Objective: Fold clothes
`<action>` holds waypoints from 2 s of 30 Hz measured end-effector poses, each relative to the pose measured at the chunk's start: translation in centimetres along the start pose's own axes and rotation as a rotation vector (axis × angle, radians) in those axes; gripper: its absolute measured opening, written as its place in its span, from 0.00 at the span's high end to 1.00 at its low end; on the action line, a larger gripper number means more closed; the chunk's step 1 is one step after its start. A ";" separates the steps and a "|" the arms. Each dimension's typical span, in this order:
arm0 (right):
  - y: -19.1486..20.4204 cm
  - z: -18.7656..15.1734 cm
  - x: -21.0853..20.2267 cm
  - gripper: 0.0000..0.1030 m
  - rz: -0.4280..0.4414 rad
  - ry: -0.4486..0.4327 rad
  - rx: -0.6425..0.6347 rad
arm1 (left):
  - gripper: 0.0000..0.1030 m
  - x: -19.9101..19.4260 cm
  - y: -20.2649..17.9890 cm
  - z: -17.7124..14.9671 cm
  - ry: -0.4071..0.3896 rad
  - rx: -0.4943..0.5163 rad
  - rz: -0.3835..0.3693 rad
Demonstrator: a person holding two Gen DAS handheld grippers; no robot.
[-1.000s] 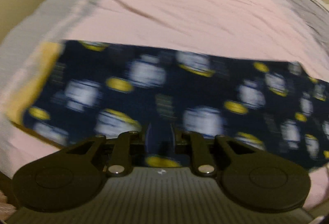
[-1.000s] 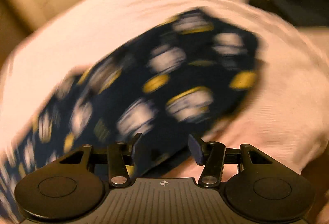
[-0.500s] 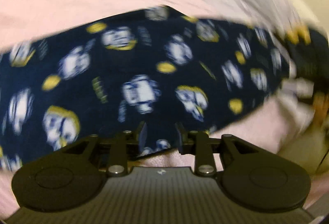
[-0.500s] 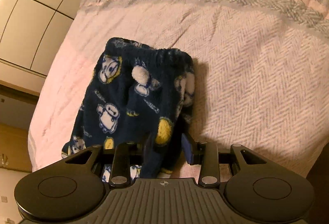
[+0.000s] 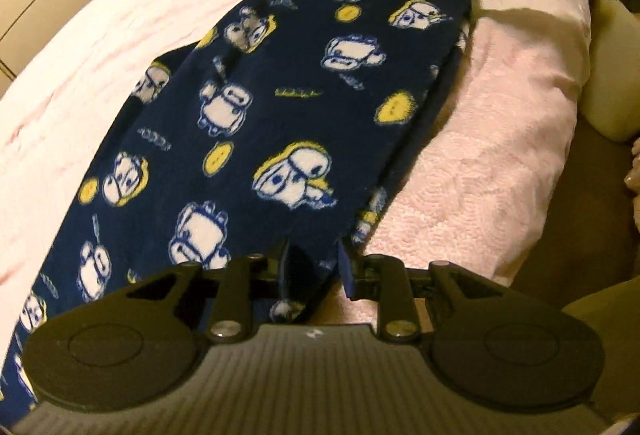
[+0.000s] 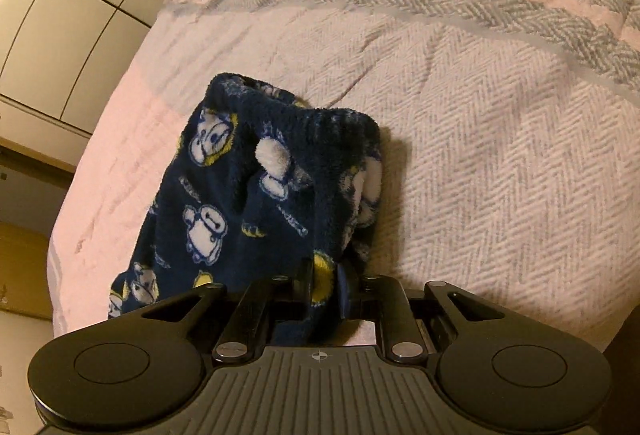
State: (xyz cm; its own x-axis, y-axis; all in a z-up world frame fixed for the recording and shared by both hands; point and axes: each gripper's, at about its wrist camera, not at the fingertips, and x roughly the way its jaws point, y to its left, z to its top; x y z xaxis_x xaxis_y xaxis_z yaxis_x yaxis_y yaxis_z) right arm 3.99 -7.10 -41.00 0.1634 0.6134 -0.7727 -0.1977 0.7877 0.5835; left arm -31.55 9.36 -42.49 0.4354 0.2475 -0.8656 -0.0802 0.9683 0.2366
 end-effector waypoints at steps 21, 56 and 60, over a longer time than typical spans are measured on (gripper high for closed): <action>0.6 -2.0 0.7 0.97 -0.134 -0.042 -0.196 | 0.97 1.2 -1.8 -0.4 0.004 0.069 0.035; 17.0 -18.8 -10.1 0.60 -0.251 0.108 -0.611 | 0.70 -18.3 13.0 -7.9 0.189 -0.771 0.192; 19.5 -22.9 -13.3 0.58 -0.266 0.065 -0.632 | 0.68 -23.4 13.6 -11.0 0.144 -0.750 0.250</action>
State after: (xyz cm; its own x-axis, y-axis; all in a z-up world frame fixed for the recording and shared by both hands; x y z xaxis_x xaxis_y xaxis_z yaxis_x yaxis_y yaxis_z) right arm -24.13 -1.20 -25.07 0.2298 0.3831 -0.8947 -0.6880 0.7142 0.1291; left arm -52.70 17.13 -23.85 0.2088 0.4125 -0.8867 -0.7633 0.6355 0.1159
